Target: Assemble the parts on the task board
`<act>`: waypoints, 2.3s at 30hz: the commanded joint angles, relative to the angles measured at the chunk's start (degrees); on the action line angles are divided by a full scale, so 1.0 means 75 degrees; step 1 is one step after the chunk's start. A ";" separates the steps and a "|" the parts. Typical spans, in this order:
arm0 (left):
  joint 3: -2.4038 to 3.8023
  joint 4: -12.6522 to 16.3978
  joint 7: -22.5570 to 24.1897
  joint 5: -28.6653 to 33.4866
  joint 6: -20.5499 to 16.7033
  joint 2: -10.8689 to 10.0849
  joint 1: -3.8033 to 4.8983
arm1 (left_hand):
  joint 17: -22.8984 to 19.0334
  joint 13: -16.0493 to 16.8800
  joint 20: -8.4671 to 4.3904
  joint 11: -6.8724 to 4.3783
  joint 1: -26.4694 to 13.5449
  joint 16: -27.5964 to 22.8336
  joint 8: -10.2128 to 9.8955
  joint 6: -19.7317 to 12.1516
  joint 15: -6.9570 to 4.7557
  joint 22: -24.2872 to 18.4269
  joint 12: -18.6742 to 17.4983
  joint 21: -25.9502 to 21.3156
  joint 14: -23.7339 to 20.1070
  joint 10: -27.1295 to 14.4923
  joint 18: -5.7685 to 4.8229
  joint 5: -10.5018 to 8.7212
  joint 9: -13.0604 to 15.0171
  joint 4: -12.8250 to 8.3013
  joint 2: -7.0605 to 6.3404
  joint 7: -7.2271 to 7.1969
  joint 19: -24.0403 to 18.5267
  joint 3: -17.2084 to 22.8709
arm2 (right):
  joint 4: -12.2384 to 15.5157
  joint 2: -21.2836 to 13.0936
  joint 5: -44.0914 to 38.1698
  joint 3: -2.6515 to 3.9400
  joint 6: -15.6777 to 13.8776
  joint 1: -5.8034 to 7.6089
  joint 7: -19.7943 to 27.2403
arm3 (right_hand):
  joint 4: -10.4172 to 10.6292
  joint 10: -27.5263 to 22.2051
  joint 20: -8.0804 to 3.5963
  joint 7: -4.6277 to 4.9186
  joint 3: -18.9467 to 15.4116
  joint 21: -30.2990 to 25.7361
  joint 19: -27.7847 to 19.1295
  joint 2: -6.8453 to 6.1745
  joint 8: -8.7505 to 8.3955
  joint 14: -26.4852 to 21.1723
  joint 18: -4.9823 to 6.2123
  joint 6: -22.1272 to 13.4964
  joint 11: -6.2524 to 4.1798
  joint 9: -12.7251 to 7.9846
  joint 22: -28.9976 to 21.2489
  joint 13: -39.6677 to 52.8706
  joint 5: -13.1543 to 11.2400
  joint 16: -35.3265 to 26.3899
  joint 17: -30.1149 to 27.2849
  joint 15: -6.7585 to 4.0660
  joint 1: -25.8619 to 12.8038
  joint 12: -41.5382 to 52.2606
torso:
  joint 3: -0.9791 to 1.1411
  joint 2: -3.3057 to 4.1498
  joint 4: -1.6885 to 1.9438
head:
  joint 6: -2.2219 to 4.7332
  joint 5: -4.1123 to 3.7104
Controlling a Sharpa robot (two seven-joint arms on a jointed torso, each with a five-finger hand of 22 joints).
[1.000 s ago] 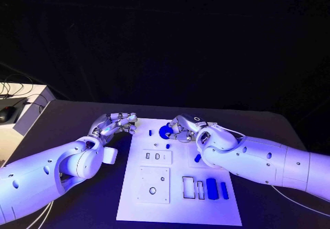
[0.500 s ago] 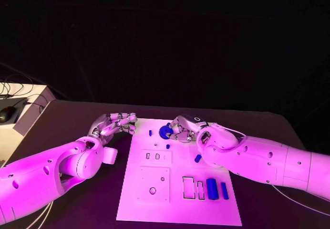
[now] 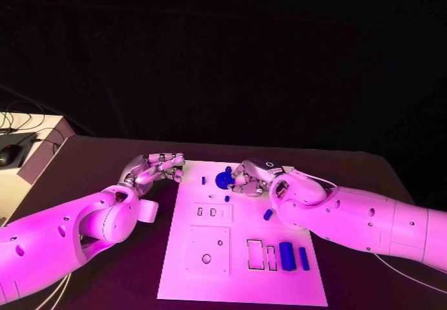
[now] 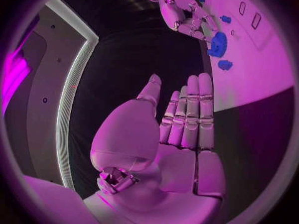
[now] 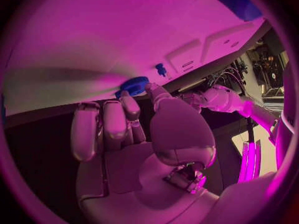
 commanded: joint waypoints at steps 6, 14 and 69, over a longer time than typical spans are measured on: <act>0.0005 -0.0013 0.0120 -0.0001 0.0050 -0.0001 -0.0002 | -0.0010 -0.0004 -0.0004 -0.0011 -0.0003 -0.0015 -0.0012 -0.0039 -0.0001 -0.0006 -0.0029 0.0042 -0.0043 -0.0043 0.0066 -0.0011 -0.0004 -0.0043 0.0051 -0.0005 -0.0050 0.0007 | 0.0155 -0.0253 -0.0003 0.0001 -0.0921 -0.0018 0.0169 | -0.0082 0.0019 -0.0051 0.0040 0.0031 0.0044 0.0417 -0.0050 -0.0044 -0.0009 -0.0081 0.0016 -0.0027 -0.0004 0.1520 0.0007 0.0031 0.0023 0.0006 -0.0042 0.0006 0.0007 | 0.0005 0.0007 0.0004 | 0.0017 -0.0024; 0.0005 -0.0082 0.0126 0.0000 0.0080 0.0031 -0.0013 | -0.0010 -0.0004 -0.0004 -0.0011 -0.0003 -0.0015 -0.0012 -0.0039 -0.0001 -0.0006 -0.0029 0.0042 -0.0043 -0.0043 0.0066 -0.0011 -0.0004 -0.0043 0.0051 -0.0005 -0.0050 0.0007 | 0.0393 -0.0738 0.1061 0.0033 -0.1252 -0.0042 0.0965 | -0.0603 -0.0062 -0.0044 0.0074 0.0034 -0.0114 0.0376 -0.0093 -0.0043 -0.0031 -0.0053 -0.0027 -0.0014 -0.0006 0.1481 -0.0042 -0.0359 -0.0090 -0.0131 -0.0039 0.0517 -0.0094 | 0.0020 -0.0030 -0.0010 | -0.0006 -0.0032; 0.0142 0.0026 0.0299 -0.0018 0.0355 -0.0021 -0.0132 | -0.0981 -0.0003 0.0163 -0.0077 0.0046 -0.2749 0.0011 0.0293 0.0123 -0.1549 -0.0027 -0.2444 0.0620 0.0391 -0.0400 -0.0012 0.0012 -0.0218 0.0101 -0.0053 -0.0084 0.0016 | -0.1403 -0.1922 0.3835 0.0170 0.0176 -0.0336 0.3493 | -0.1228 -0.0480 -0.0009 0.0138 -0.0610 -0.0746 0.0239 -0.0349 -0.0040 -0.0035 0.0028 -0.0175 0.0040 -0.0004 0.1348 -0.0482 -0.1622 -0.0397 -0.0092 0.0006 0.1940 -0.0386 | 0.0115 -0.0113 -0.0151 | -0.0123 -0.0353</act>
